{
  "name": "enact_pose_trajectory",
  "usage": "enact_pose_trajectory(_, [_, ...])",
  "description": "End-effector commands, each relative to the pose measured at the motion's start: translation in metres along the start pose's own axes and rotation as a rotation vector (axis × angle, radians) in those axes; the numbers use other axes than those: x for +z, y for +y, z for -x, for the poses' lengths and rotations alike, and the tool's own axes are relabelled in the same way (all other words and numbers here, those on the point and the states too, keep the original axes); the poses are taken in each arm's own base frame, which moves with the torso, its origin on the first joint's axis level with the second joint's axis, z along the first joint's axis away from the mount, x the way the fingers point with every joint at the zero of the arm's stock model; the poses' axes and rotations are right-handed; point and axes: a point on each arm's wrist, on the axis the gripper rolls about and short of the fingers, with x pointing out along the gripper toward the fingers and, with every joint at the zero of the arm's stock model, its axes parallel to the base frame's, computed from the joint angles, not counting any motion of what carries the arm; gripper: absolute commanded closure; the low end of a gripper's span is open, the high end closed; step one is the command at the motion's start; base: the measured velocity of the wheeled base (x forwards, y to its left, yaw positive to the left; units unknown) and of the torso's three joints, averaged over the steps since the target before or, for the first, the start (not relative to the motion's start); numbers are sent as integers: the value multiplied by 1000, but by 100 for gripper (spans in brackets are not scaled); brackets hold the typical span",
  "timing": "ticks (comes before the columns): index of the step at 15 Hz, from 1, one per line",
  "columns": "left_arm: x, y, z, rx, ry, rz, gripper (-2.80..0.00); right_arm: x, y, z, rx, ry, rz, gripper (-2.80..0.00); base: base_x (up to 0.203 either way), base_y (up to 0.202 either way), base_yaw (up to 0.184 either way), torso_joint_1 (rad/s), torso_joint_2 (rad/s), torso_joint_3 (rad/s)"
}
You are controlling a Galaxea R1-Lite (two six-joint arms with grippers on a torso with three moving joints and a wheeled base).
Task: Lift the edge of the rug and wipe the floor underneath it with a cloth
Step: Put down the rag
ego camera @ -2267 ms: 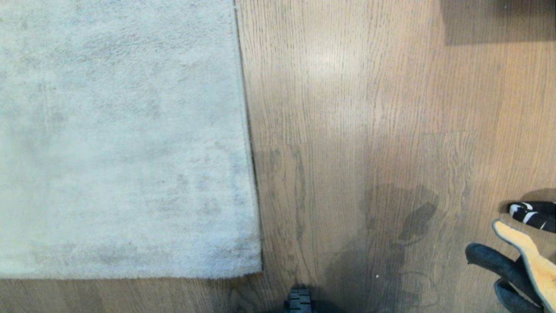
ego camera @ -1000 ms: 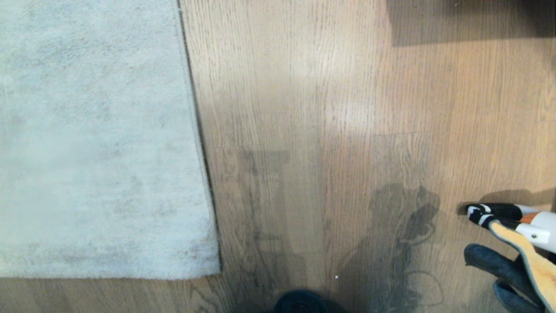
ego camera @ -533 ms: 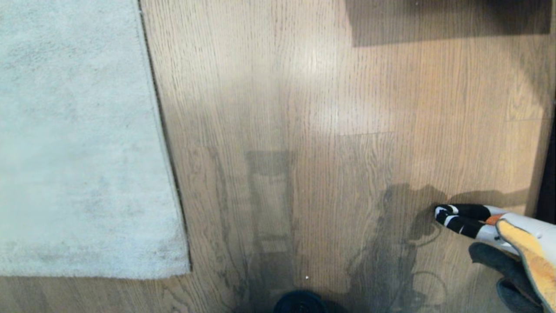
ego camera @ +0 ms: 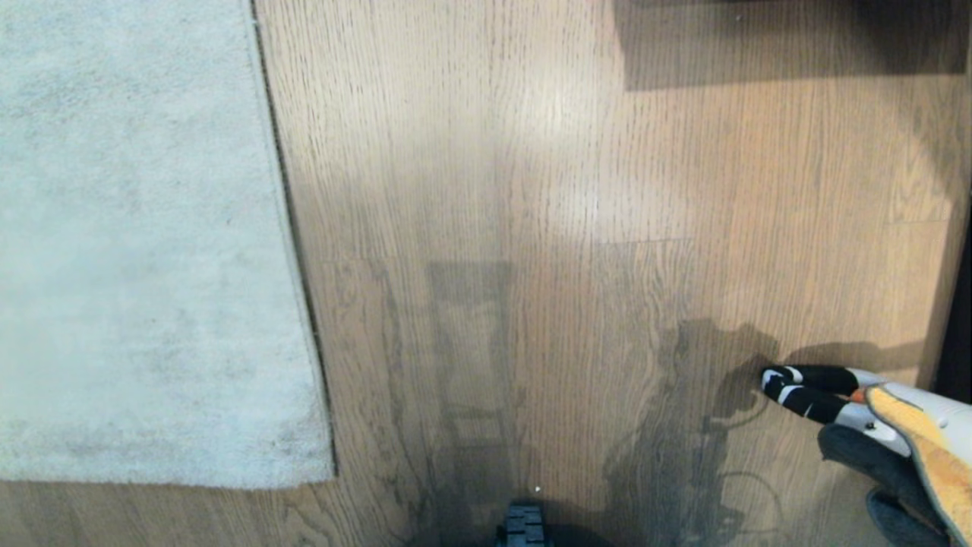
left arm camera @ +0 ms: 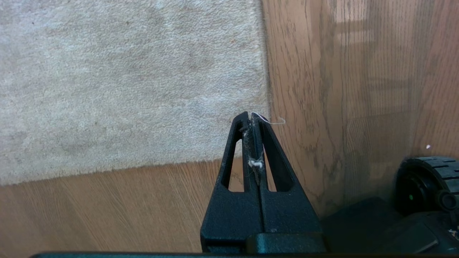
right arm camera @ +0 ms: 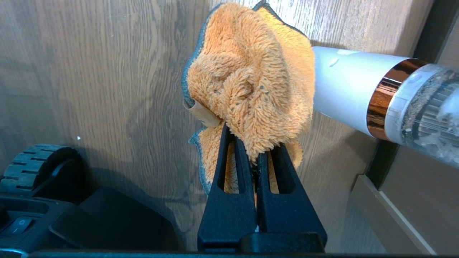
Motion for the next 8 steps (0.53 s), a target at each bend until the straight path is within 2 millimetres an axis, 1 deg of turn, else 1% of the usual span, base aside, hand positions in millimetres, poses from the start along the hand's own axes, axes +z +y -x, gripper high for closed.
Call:
enact_pose_trajectory(1, [0, 0, 0, 0, -1, -1, 0, 0, 0, 0, 1, 1, 1, 0, 0, 0, 0, 0, 0, 0])
enact_pose_trajectory(8, [0, 0, 0, 0, -1, -1, 0, 0, 0, 0, 1, 1, 2, 0, 0, 0, 0, 0, 0, 0])
